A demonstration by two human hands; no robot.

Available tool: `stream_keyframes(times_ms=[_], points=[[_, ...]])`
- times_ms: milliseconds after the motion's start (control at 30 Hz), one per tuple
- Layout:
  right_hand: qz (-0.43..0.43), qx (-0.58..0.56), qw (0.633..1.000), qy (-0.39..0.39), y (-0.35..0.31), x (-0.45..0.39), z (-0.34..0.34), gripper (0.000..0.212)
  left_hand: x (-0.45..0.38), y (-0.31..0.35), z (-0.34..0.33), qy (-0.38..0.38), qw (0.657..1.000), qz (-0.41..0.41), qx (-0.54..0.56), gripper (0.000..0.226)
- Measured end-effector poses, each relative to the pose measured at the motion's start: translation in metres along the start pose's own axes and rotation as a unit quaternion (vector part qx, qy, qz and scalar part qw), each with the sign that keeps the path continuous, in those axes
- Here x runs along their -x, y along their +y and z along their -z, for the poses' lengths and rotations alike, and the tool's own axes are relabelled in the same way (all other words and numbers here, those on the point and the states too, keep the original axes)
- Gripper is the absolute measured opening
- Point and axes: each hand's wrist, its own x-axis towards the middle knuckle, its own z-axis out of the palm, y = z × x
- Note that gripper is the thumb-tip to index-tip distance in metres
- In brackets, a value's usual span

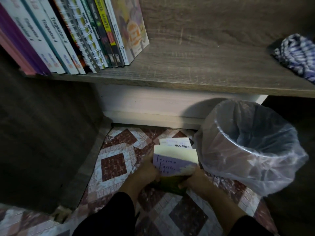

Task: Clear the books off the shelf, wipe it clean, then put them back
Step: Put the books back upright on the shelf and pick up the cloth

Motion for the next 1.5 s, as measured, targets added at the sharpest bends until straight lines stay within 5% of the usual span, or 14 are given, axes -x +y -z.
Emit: stream_keyframes(times_ms=[200, 367, 567, 700, 833, 933, 1067, 1233, 1500], points=[[0.002, 0.012, 1.0, 0.016, -0.02, 0.006, 0.004, 0.089, 0.017, 0.011, 0.003, -0.026, 0.998, -0.03, 0.04, 0.083], [0.016, -0.004, 1.0, -0.005, -0.078, 0.049, 0.02, 0.065, 0.056, 0.05, 0.01, -0.029, 0.999, -0.031, 0.014, 0.088], [0.051, -0.045, 0.997, -0.021, -0.158, 0.122, 0.062, 0.092, 0.119, 0.124, 0.024, -0.094, 0.994, -0.042, -0.031, 0.054], [0.079, -0.103, 0.991, -0.039, -0.213, 0.156, 0.084, 0.064, 0.157, 0.181, 0.036, -0.123, 0.989, -0.084, -0.009, 0.024], [0.085, -0.178, 0.98, -0.037, -0.264, 0.164, 0.091, 0.055, 0.167, 0.233, 0.051, -0.08, 0.988, -0.129, 0.025, 0.019], [0.095, -0.183, 0.978, -0.016, -0.302, 0.15, 0.092, 0.054, 0.152, 0.265, 0.062, 0.004, 0.981, -0.174, 0.089, 0.036], [0.107, -0.23, 0.967, 0.014, -0.332, 0.115, 0.093, 0.025, 0.114, 0.289, 0.07, 0.08, 0.97, -0.175, 0.147, 0.063], [0.09, -0.271, 0.958, 0.042, -0.34, 0.07, 0.098, 0.024, 0.086, 0.296, 0.072, 0.063, 0.968, -0.13, 0.205, 0.023], [0.057, -0.282, 0.954, 0.089, -0.329, 0.048, 0.112, 0.024, 0.077, 0.307, 0.083, 0.127, 0.982, -0.141, -0.001, 0.032]])
